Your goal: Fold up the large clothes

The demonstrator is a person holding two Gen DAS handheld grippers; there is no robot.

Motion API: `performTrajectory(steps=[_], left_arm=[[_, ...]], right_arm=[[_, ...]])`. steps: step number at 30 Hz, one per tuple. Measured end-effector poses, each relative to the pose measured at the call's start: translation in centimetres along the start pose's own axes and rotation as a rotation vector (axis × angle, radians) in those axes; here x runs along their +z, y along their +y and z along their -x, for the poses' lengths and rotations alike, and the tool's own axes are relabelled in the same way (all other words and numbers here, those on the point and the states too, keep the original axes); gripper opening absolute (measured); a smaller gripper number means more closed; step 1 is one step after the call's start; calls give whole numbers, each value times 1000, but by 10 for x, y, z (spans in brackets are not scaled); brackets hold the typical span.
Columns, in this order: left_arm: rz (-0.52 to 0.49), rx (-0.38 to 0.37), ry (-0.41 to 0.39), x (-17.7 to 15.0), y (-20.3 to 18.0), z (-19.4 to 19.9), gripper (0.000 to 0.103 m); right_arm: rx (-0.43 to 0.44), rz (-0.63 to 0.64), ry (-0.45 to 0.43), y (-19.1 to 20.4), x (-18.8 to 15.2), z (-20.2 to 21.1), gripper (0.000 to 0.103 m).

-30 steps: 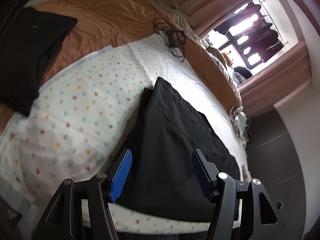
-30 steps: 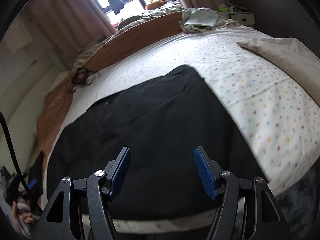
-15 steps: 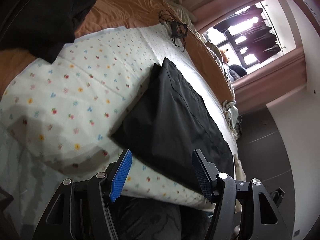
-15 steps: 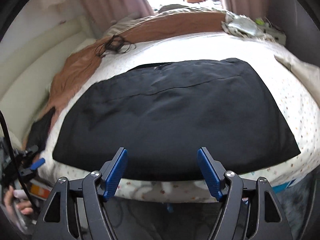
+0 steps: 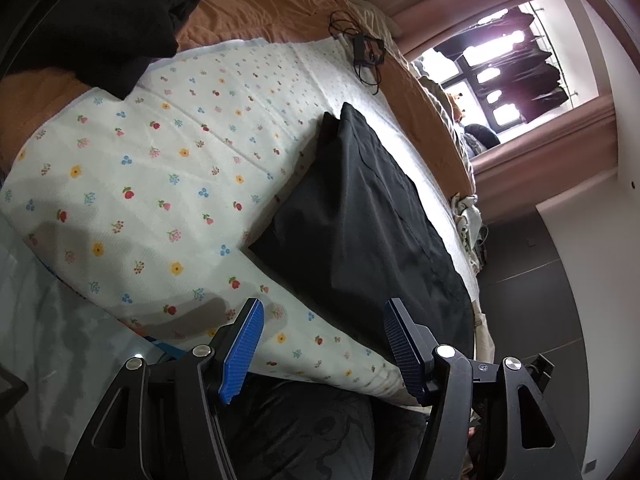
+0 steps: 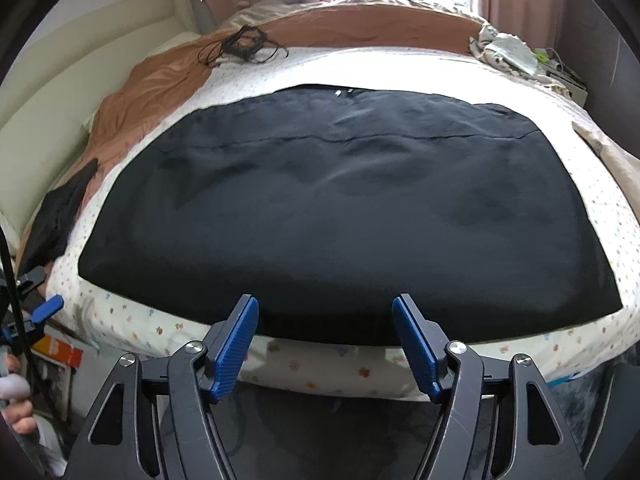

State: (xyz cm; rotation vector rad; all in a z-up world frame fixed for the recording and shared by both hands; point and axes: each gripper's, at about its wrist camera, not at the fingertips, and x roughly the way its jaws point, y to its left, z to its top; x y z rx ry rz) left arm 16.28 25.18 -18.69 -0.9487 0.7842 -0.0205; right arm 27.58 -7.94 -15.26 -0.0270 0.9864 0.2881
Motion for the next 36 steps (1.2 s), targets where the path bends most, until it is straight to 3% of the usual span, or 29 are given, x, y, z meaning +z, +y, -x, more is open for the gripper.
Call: performTrajectory(steps=[15, 22, 24, 30, 36], left_arm=[[13, 48, 57, 9, 5, -43, 63], [47, 54, 53, 28, 1, -59, 63], [61, 60, 49, 33, 2, -62, 58], [116, 58, 42, 40, 4, -75, 49], [121, 62, 51, 45, 1, -86, 49]], right_arm=[[-52, -5, 86, -5, 26, -57, 59], [-81, -26, 124, -7, 68, -86, 58], [-83, -38, 140, -9, 81, -94, 57], [-99, -61, 175, -22, 125, -118, 44], [-66, -66, 183, -32, 164, -140, 42]])
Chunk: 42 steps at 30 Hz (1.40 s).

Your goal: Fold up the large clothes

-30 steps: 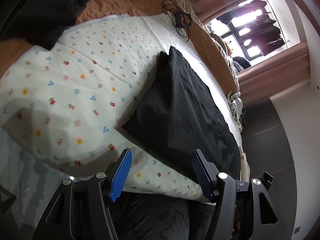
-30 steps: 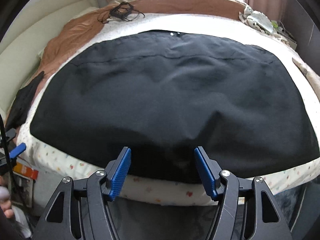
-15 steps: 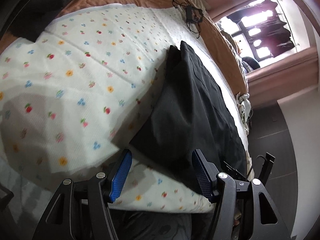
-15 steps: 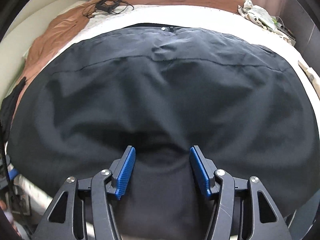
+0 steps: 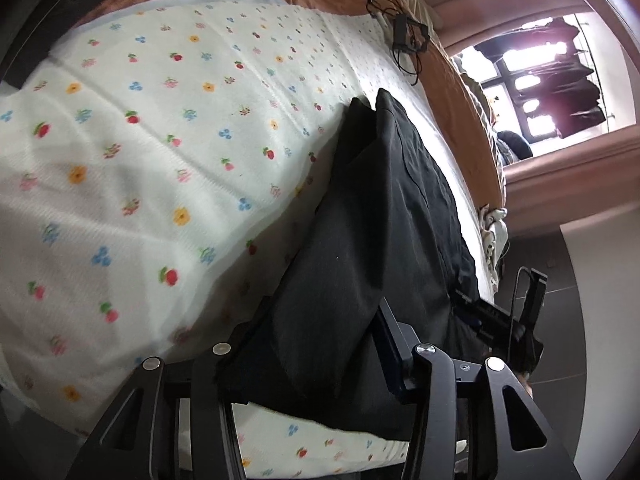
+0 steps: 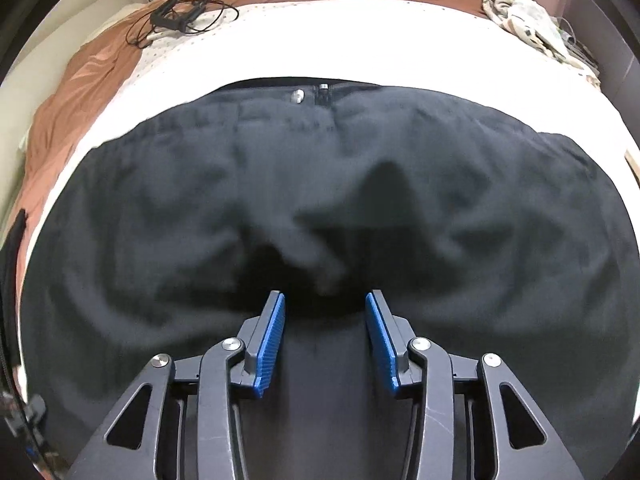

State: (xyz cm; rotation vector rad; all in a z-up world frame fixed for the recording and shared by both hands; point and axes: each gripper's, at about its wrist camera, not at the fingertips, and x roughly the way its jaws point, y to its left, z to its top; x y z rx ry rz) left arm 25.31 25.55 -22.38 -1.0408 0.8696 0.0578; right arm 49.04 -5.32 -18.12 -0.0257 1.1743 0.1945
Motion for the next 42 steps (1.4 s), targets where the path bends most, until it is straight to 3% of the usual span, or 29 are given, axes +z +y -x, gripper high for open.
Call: performTrajectory(steps=[11, 13, 16, 20, 27, 32, 39, 42], left_arm=[[-18, 44, 10, 8, -11, -12, 48], [4, 25, 10, 9, -8, -10, 42], [2, 6, 31, 11, -6, -10, 26], [-29, -12, 14, 11, -18, -1, 18], [-85, -86, -26, 12, -53, 22, 13], [-145, -129, -46, 8, -90, 34, 13], [-189, -193, -57, 1, -139, 45, 12], [-204, -224, -57, -1, -158, 45, 11]], right_arm=[[30, -11, -33, -10, 59, -30, 40], [32, -2, -24, -10, 66, -32, 40], [55, 33, -4, -7, 66, -21, 41], [155, 33, -29, -12, 35, 13, 56], [198, 44, -75, -23, -30, 62, 56], [293, 38, -88, -37, -77, 89, 55], [358, 9, -78, -49, -128, 101, 49], [425, -12, -67, -49, -151, 104, 48]])
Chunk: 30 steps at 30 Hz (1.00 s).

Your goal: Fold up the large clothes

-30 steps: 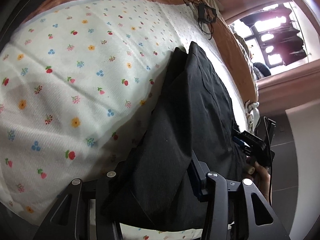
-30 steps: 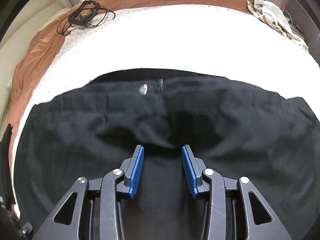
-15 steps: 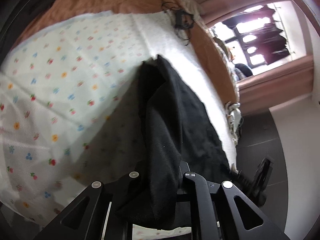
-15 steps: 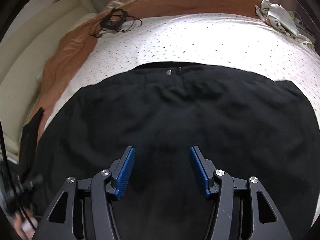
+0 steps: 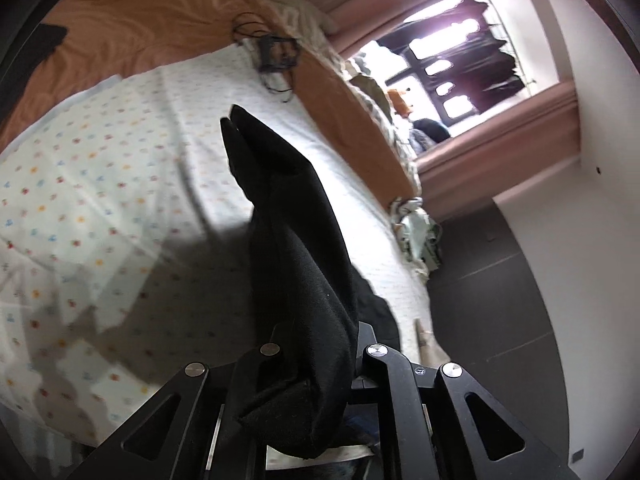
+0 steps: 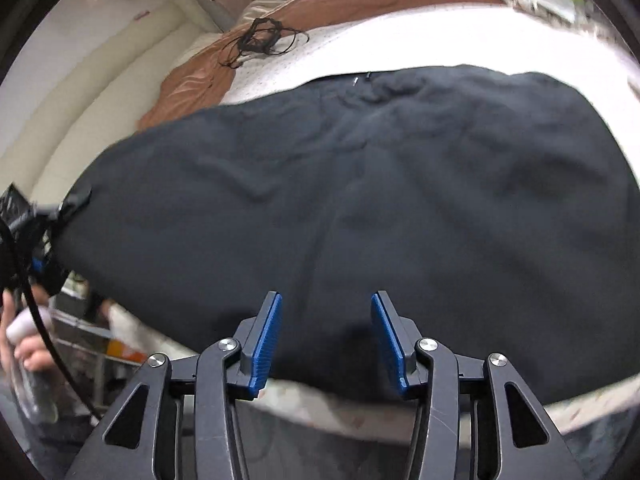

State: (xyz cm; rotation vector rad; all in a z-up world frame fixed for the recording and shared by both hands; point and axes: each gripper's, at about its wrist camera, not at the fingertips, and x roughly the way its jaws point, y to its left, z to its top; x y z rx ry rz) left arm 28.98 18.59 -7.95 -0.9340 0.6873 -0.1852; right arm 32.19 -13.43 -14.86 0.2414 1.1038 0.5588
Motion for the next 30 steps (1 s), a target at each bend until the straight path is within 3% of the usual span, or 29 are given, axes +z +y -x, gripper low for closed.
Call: performTrajectory(steps=[3, 5, 9, 17, 23, 30], left_arm=[[-18, -26, 1, -1, -24, -6, 11], [-33, -43, 15, -2, -38, -14, 11], [-86, -56, 23, -8, -67, -26, 11], [-159, -96, 68, -28, -124, -55, 11], [-202, -105, 130, -45, -158, -99, 11], [-245, -59, 266, -83, -174, -181, 11]], right_arm=[[-20, -3, 12, -3, -19, -13, 48], [6, -57, 44, -12, -27, -28, 48], [98, -129, 24, -30, -30, -29, 48], [176, -174, -65, -62, -33, 19, 48], [144, -266, -166, -113, -41, 60, 48], [108, -377, -239, -167, -55, 97, 48]])
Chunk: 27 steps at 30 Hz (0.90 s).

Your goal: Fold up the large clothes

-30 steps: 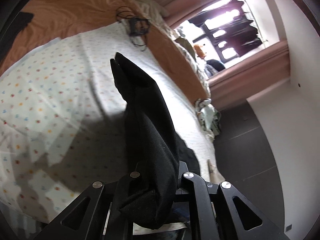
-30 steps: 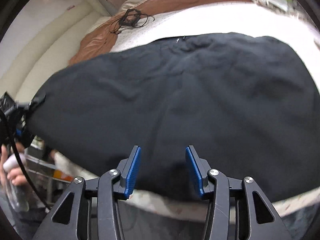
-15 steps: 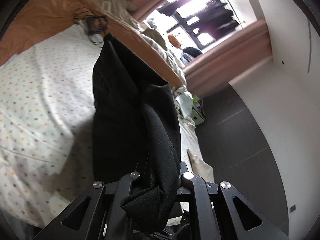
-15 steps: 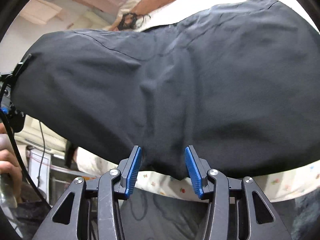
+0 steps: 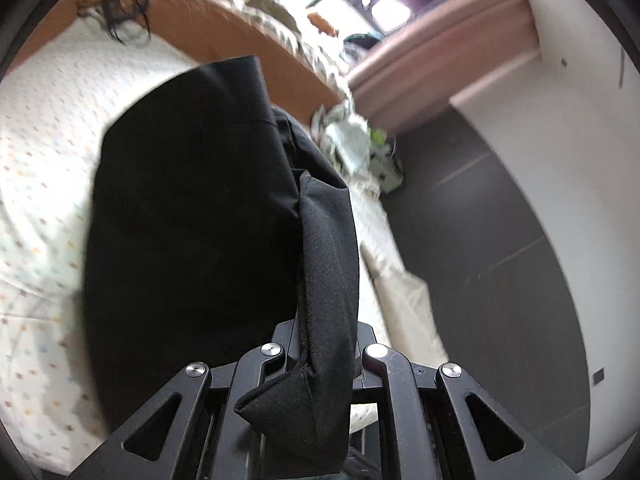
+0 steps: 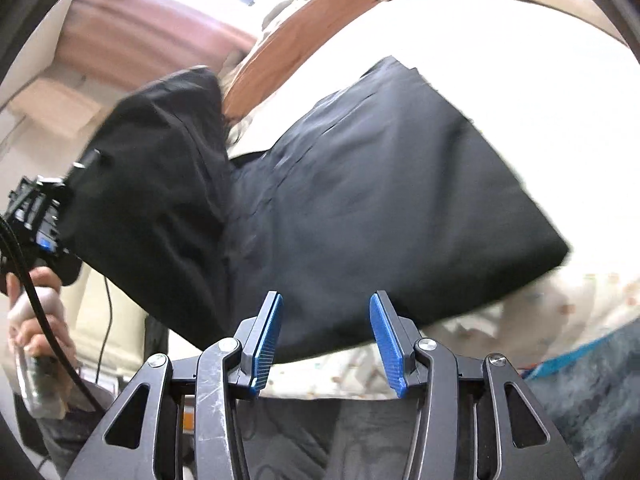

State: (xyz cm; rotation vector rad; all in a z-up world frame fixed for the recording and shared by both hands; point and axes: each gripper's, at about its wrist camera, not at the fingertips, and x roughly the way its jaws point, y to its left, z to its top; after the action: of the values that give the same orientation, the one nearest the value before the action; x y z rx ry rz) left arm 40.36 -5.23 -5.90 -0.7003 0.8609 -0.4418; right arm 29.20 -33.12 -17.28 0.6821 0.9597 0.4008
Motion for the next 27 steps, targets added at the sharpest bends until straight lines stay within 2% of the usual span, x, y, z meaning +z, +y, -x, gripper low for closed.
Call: performTrajectory(steps=[9, 16, 23, 25, 27], left_arm=[[-9, 53, 173, -45, -11, -88, 11], [-47, 124, 236, -68, -25, -128, 11], [-42, 113, 271, -74, -37, -152, 12], [-26, 115, 286, -61, -35, -160, 21], [19, 75, 326, -59, -32, -166, 53]], right_arm=[[-36, -80, -67, -38, -3, 40, 48], [-53, -110, -119, -54, -1, 68, 48], [-75, -128, -136, -66, -4, 90, 48], [-84, -134, -137, -68, -5, 97, 48], [-91, -136, -139, -68, -4, 98, 48]])
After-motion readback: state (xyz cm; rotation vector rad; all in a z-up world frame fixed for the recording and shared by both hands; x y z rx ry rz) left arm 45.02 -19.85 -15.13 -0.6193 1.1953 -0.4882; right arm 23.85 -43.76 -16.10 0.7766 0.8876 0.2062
